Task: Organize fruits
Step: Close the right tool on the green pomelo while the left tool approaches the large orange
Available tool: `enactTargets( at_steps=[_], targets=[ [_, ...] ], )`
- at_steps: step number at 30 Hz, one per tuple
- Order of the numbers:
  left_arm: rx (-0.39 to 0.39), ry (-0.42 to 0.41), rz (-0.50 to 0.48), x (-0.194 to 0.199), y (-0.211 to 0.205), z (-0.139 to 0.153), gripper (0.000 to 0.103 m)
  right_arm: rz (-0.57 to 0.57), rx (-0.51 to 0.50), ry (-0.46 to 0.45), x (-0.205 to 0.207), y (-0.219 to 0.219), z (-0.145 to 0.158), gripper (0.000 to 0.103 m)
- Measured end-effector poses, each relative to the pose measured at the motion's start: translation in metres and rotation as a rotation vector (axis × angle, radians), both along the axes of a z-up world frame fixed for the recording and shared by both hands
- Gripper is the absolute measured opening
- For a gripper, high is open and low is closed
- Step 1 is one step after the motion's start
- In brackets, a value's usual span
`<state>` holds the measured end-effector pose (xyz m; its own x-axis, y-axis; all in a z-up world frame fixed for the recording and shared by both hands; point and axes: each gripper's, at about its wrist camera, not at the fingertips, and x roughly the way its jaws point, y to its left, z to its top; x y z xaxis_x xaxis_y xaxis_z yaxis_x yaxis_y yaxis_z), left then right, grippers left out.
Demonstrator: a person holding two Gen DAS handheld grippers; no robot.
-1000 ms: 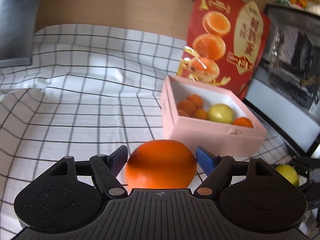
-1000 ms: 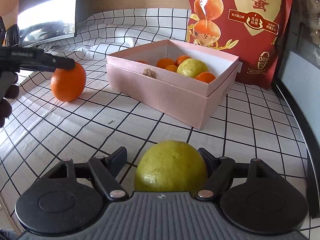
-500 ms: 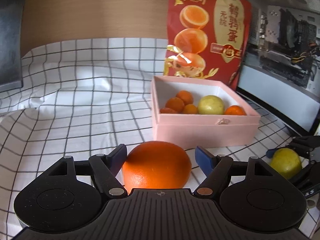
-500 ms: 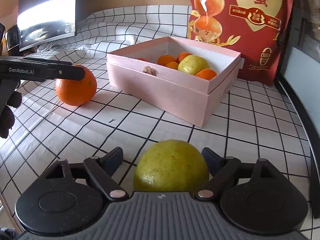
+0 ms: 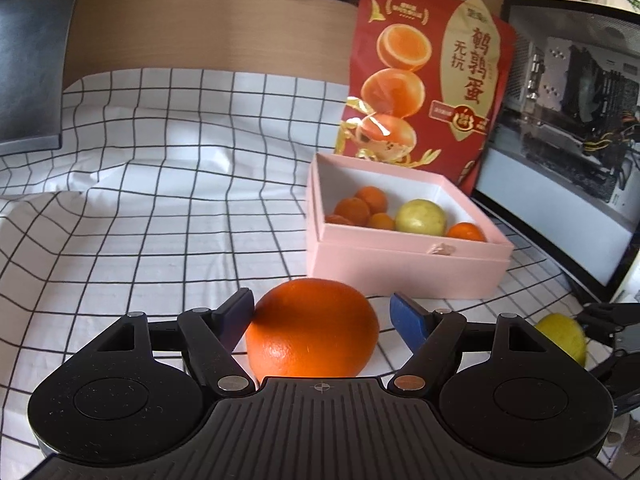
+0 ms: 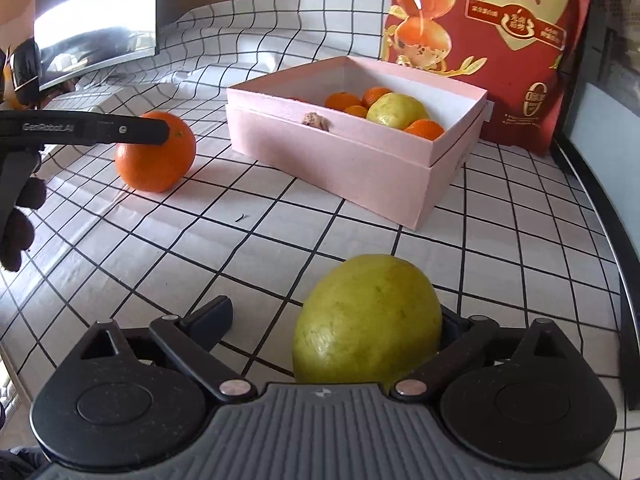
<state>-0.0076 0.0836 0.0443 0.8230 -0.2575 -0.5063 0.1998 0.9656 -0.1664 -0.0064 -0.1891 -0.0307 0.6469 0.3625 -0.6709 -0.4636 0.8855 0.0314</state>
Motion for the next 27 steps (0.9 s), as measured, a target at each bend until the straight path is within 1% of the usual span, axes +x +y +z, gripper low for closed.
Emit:
enactTargets(
  at_steps=[1,3,6,7,10,12,15,19,23,26,27],
  targets=[
    [-0.001,-0.002,-0.005,-0.001,-0.001,0.001,0.08,-0.006,0.0,-0.009,-0.001,0.001,0.001,0.083],
    [0.002,-0.007,-0.013,-0.002,-0.004,0.002,0.08,-0.001,0.001,-0.024,-0.002,0.007,0.005,0.059],
    [0.011,-0.01,-0.017,-0.003,-0.006,0.002,0.08,0.064,0.061,0.023,-0.001,0.016,0.008,0.059],
    [0.013,-0.01,-0.017,-0.003,-0.006,0.002,0.08,0.086,0.062,0.018,-0.003,0.022,0.008,0.059],
    [0.021,-0.007,-0.015,-0.004,-0.005,0.001,0.079,0.16,0.017,-0.039,-0.011,0.045,0.009,0.059],
    [0.024,-0.004,-0.014,-0.005,-0.003,0.0,0.079,0.19,-0.002,-0.066,-0.013,0.055,0.009,0.059],
    [0.031,0.002,-0.012,-0.006,0.0,-0.002,0.078,0.188,-0.015,-0.08,-0.009,0.06,0.01,0.059],
    [0.029,0.022,-0.011,-0.004,0.004,-0.01,0.078,0.131,-0.011,-0.074,0.005,0.05,0.009,0.059],
    [0.009,0.043,-0.032,-0.006,0.003,-0.014,0.078,0.112,0.042,-0.05,0.017,0.036,0.006,0.059],
    [0.001,0.021,-0.047,-0.012,0.003,-0.008,0.078,0.105,0.069,-0.064,0.017,0.026,0.01,0.06],
    [-0.005,0.01,-0.052,-0.014,0.004,-0.006,0.078,0.109,0.076,-0.076,0.015,0.023,0.013,0.063]
  ],
)
